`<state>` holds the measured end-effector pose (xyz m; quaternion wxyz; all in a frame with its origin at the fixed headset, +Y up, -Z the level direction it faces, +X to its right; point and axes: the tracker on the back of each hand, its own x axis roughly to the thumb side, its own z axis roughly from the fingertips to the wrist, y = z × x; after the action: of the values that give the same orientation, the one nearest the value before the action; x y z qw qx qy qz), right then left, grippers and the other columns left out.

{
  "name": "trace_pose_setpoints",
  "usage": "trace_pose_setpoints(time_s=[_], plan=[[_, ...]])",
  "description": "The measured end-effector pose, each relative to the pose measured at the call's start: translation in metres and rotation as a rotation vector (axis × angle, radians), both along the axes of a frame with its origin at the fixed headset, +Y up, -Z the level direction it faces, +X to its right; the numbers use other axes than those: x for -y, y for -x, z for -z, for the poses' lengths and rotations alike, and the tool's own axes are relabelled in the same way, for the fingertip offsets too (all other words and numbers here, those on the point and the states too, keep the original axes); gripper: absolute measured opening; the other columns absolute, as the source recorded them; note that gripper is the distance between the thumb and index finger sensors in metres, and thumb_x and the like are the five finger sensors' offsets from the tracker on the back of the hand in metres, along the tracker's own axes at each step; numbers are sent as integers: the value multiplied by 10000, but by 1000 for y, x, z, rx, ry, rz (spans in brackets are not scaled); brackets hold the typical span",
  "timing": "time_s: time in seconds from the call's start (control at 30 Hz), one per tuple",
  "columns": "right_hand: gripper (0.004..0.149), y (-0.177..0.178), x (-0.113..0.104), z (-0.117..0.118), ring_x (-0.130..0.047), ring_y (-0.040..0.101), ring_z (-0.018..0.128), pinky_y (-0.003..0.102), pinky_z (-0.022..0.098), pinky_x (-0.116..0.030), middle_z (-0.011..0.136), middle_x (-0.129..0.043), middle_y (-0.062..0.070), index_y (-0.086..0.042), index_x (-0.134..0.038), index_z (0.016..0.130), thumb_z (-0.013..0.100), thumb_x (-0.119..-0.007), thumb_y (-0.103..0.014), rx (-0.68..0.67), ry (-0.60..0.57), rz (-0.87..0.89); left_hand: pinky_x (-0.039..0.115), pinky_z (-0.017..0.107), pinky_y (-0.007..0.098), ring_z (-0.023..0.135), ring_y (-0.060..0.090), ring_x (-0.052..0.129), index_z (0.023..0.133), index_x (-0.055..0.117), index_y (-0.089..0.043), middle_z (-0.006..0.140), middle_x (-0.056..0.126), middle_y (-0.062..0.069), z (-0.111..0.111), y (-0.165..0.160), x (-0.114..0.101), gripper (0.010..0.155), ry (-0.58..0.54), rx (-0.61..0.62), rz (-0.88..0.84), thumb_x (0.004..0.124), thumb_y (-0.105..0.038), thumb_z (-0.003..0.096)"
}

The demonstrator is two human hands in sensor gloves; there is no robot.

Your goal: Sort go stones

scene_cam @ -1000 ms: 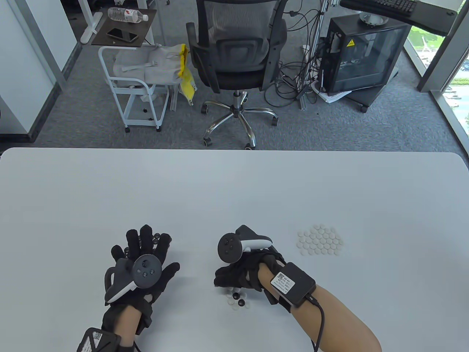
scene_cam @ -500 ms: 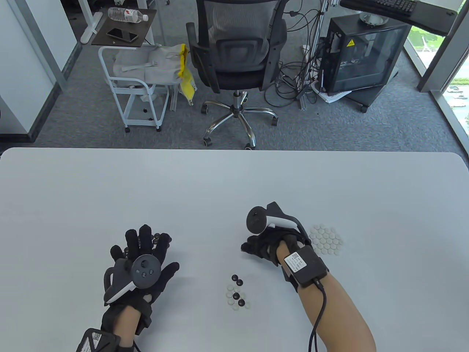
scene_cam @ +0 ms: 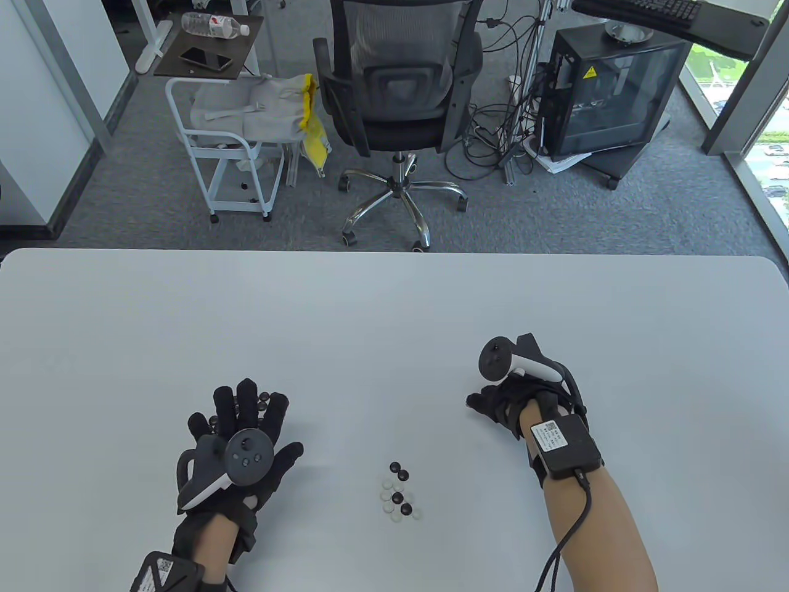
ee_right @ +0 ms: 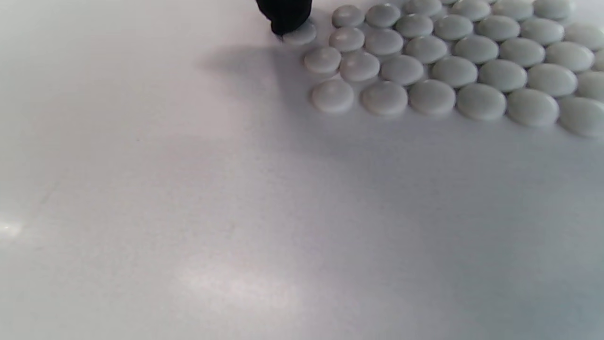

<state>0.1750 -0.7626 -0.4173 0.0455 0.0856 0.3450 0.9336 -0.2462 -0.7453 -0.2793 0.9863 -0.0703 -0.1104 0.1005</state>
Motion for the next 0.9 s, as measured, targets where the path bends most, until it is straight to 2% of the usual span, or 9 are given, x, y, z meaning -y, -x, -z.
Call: trace_pose_setpoints(time_s=[0.2,0.37,0.53,0.63,0.77,0.9], plan=[[705,-6,-2,0,26,699,915,917,557,-130,1122,-81,437,-74,-581,1155,598,-497,-499,17,0,8,-16,501,822,961,554,-161,1215,223,-184,1153,-111,280,0,0,0,795,2,-2,1,557,-560,599],[702,8,-16,-7,30,699,913,917,555,-129,1122,-76,438,-78,-589,1154,599,-499,-498,-41,-23,81,-16,501,822,961,554,-162,1215,222,-181,1152,-113,282,0,0,0,795,1,0,0,557,-559,601],[696,47,-33,-28,18,698,920,916,559,-140,1132,-101,429,-71,-673,1122,600,-505,-499,-229,-11,118,-15,500,822,961,555,-160,1215,222,-182,1153,-110,282,0,-1,0,796,1,1,2,556,-560,600],[688,71,-36,-44,13,697,921,916,561,-147,1137,-111,425,-74,-691,1111,601,-507,-499,-333,8,142,-15,501,822,962,553,-161,1215,223,-183,1153,-111,280,0,-1,0,795,-2,3,1,556,-560,600],[688,105,-33,-71,15,697,920,916,563,-152,1137,-109,425,-80,-666,1120,600,-507,-502,-489,23,140,-14,500,822,961,555,-160,1215,225,-182,1154,-110,281,0,-1,0,796,-5,4,-1,557,-560,599],[689,128,-23,-89,18,697,918,916,563,-149,1134,-98,428,-82,-637,1132,600,-508,-500,-571,84,187,-15,500,822,961,555,-161,1216,224,-182,1153,-112,281,0,-1,0,796,-6,3,-1,557,-561,599]])
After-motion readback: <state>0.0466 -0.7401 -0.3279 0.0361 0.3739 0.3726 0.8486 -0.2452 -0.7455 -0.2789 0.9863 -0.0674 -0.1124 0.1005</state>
